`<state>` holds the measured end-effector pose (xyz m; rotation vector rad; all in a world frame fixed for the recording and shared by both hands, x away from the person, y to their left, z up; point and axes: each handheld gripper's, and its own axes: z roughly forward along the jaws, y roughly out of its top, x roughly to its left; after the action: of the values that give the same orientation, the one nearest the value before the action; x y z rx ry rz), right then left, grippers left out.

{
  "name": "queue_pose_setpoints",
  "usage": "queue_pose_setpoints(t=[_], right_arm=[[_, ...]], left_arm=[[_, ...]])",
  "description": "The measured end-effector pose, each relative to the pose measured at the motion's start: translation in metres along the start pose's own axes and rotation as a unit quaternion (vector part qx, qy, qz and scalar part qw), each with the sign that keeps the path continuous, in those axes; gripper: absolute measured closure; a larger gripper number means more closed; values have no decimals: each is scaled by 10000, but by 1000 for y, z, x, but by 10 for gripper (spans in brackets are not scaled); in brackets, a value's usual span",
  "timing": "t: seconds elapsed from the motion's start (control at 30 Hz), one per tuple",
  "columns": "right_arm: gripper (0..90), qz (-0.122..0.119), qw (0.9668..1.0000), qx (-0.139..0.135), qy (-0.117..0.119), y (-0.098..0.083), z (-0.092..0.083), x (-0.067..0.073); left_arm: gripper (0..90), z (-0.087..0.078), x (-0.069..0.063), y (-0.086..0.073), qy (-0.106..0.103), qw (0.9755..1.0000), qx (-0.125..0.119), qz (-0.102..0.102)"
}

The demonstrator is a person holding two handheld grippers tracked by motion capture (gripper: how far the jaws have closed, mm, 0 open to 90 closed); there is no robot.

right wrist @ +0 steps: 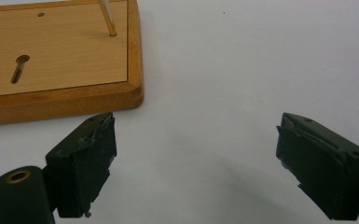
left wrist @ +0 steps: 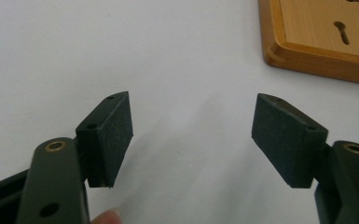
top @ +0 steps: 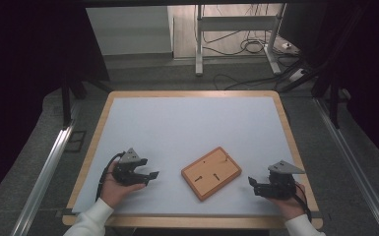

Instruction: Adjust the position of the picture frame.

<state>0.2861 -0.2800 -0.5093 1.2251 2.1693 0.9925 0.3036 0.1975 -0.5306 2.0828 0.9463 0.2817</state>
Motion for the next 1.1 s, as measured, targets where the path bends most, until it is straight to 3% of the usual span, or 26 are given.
queue_pose_setpoints(t=[0.4,0.73,1.1], right_arm=[[147,-2,10000,-52,44,-4,-3,-1],[177,1,9998,20,218,-1,0,2],[210,125,9987,-103,481,2,-3,4]], left_arm=[[285,1,-2,3,-96,9999,-24,73],[285,1,0,1,-84,9999,40,74],[285,1,0,1,-73,9999,30,67]])
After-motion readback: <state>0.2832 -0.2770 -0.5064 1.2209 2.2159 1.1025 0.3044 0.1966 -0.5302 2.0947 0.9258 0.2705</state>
